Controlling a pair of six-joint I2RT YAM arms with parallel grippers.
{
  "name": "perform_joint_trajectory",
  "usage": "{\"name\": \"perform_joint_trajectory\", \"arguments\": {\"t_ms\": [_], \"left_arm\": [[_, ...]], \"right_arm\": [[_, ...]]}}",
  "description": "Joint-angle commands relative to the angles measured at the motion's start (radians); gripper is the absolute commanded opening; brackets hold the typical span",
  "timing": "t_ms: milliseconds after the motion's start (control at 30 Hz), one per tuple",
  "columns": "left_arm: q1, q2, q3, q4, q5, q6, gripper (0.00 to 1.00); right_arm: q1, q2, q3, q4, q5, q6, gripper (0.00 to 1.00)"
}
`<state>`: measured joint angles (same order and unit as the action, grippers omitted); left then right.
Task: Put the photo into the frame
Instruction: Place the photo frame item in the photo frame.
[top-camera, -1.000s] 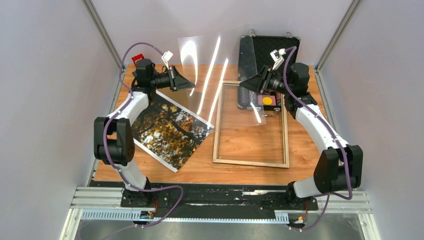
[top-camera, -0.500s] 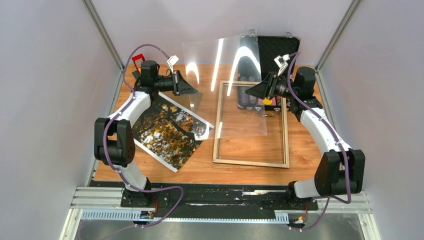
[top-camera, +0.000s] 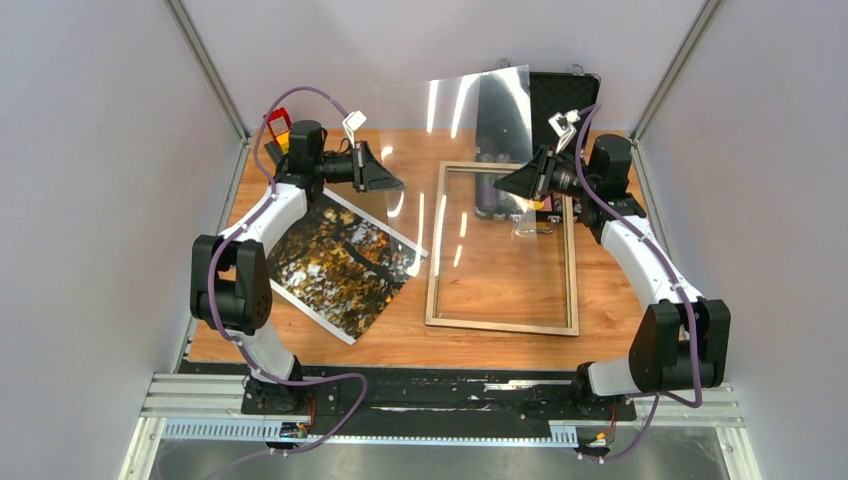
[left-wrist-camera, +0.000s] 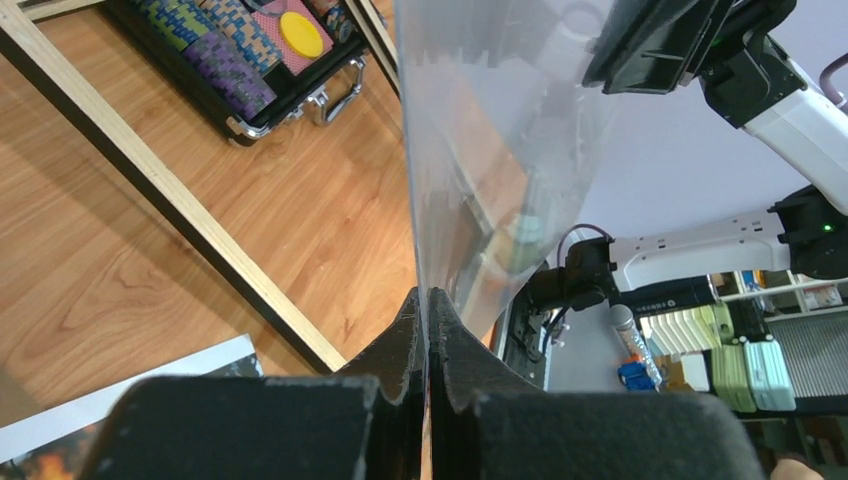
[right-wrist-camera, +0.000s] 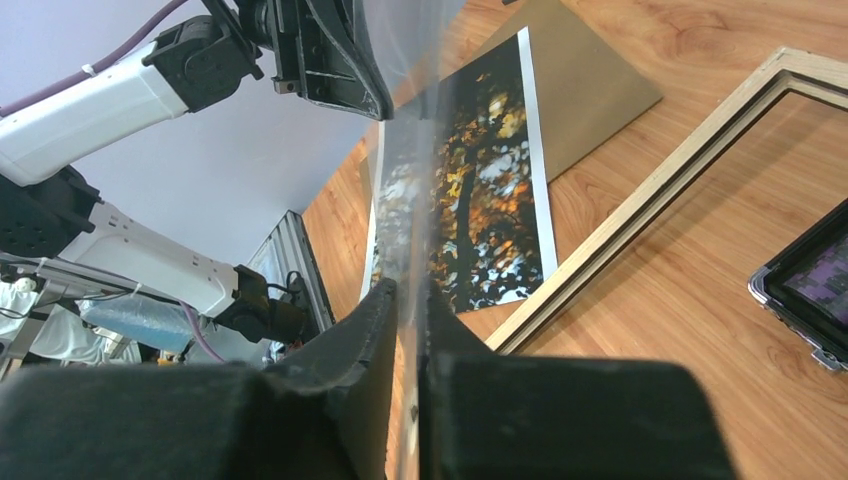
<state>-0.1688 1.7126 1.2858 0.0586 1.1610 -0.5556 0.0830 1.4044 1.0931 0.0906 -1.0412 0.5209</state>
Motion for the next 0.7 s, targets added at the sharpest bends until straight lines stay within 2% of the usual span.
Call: {"name": "perform_joint_trajectory", "arguments": {"t_ms": [0, 33, 100, 167, 200, 233, 267, 533, 600, 667], "left_arm": [[-0.017, -0.004, 0.037, 0.053, 0.024, -0.007, 0.0], [-0.017, -0.004, 0.035, 0.056, 0.025, -0.005, 0.0], [-0.017, -0.004, 0.036, 0.055, 0.02, -0.001, 0.0], [-0.017, -0.001, 0.041, 0.04, 0.018, 0.017, 0.08], [-0.017, 0.002, 0.048, 0.028, 0.015, 0.026, 0.19], [-0.017, 0.004, 0.052, 0.003, 0.007, 0.048, 0.24], [-0.017, 0.008, 0.061, -0.009, 0.004, 0.058, 0.35], [-0.019, 0.06, 0.128, -0.077, -0.047, 0.097, 0.8], [-0.02, 0.074, 0.146, -0.108, -0.063, 0.118, 0.9], [-0.02, 0.081, 0.16, -0.143, -0.084, 0.15, 0.95]], "right_arm": [[0.004, -0.009, 0.013, -0.004, 0.001, -0.022, 0.05], [0.001, -0.007, 0.014, -0.015, 0.016, -0.022, 0.01], [-0.009, -0.008, 0.009, -0.03, 0.032, -0.02, 0.0], [-0.03, -0.015, -0.002, -0.037, 0.051, 0.001, 0.0], [-0.044, -0.021, -0.01, -0.036, 0.053, 0.015, 0.0], [-0.058, -0.024, -0.024, -0.031, 0.048, 0.031, 0.0], [-0.071, -0.029, -0.042, -0.016, 0.037, 0.059, 0.0], [-0.18, -0.091, -0.177, 0.15, -0.029, 0.262, 0.0], [-0.197, -0.107, -0.188, 0.15, -0.037, 0.27, 0.0], [-0.219, -0.123, -0.194, 0.133, -0.059, 0.268, 0.0]]}}
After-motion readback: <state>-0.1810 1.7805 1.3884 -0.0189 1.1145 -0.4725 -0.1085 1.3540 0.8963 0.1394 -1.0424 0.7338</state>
